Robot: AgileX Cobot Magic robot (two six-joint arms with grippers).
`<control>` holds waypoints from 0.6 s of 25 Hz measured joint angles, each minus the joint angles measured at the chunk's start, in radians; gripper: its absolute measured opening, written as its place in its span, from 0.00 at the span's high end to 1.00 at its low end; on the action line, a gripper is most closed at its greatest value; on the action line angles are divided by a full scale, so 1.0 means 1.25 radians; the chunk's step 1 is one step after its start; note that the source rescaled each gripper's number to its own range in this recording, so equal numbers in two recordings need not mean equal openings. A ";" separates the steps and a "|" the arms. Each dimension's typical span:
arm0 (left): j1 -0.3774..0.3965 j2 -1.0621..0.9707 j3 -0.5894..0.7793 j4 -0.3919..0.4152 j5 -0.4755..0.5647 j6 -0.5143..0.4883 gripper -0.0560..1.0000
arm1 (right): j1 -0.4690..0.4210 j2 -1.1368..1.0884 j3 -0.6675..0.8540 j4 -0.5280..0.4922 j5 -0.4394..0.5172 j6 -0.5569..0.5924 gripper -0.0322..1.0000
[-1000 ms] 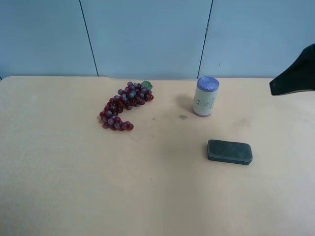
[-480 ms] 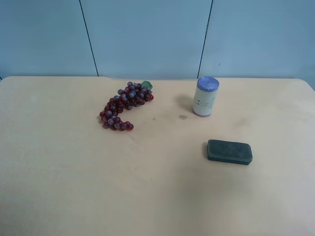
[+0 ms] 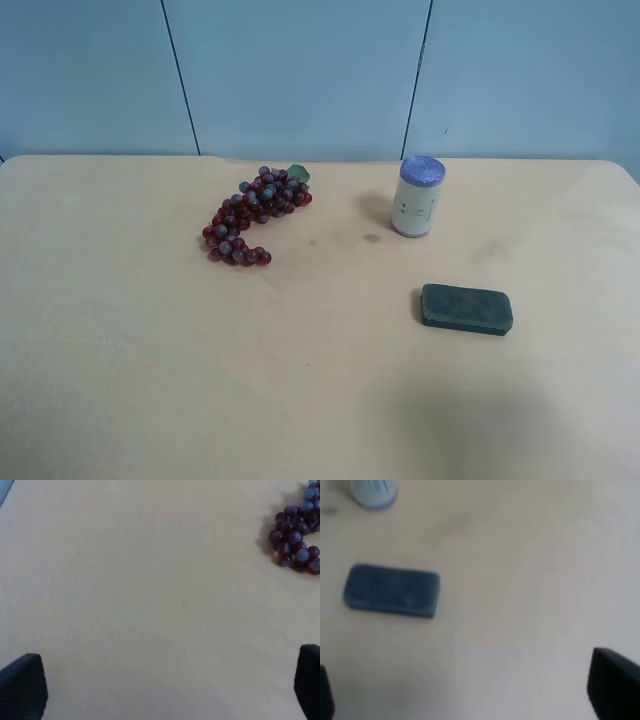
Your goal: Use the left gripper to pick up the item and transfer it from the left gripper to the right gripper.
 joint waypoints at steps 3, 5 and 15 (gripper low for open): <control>0.000 0.000 0.000 0.000 0.000 0.000 0.00 | 0.000 -0.057 0.001 0.000 -0.003 0.001 0.00; 0.000 0.000 0.000 0.000 0.000 0.000 0.00 | 0.000 -0.081 0.002 0.000 -0.003 0.002 0.00; 0.000 0.000 0.000 0.000 0.000 0.000 0.00 | 0.000 -0.090 0.002 0.000 -0.003 0.002 0.00</control>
